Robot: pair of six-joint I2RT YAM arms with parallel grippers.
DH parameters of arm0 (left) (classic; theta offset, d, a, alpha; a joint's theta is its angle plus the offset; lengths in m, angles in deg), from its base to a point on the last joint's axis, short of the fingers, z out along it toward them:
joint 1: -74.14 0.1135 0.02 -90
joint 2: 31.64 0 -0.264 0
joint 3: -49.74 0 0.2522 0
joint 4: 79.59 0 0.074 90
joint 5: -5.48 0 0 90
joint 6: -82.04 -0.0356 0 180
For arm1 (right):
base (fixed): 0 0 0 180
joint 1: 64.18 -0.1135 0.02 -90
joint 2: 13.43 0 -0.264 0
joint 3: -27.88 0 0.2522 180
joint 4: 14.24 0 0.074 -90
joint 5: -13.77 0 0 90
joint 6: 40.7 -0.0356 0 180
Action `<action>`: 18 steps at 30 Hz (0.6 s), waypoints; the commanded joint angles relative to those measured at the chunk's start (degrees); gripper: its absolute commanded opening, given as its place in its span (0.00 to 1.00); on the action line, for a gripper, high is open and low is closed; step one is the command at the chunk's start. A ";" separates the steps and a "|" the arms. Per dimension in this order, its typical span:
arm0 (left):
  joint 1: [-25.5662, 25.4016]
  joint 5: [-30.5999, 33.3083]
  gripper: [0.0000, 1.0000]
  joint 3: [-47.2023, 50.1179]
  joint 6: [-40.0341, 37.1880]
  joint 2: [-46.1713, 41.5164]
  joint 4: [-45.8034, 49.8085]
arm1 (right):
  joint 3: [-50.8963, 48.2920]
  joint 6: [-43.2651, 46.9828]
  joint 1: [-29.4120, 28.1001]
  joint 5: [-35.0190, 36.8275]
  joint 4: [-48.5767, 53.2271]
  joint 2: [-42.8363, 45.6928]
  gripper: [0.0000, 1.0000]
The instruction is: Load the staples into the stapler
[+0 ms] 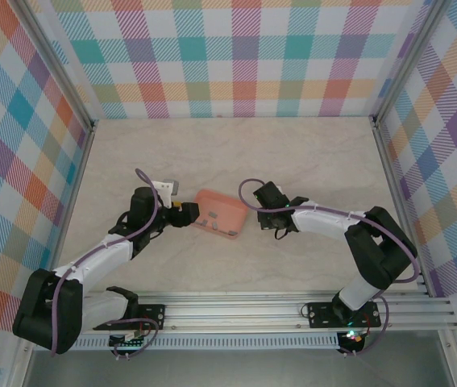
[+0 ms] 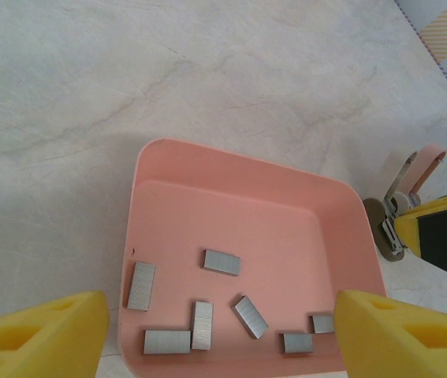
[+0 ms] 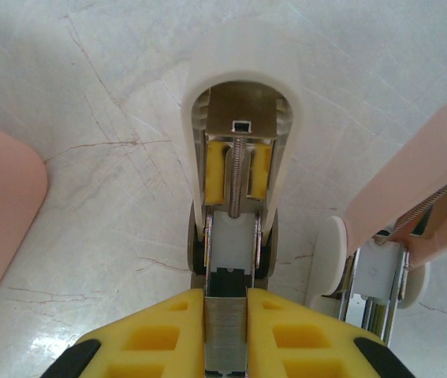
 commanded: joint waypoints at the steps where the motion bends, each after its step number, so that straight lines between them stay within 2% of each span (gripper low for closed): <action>1: -0.51 0.59 0.75 0.15 -1.01 -0.90 -0.11 | 0.85 0.60 0.42 0.07 0.42 -1.06 0.17; 18: -0.51 0.67 0.75 0.32 -1.07 -1.03 -0.13 | 0.15 0.43 0.39 -0.09 0.06 -1.80 0.16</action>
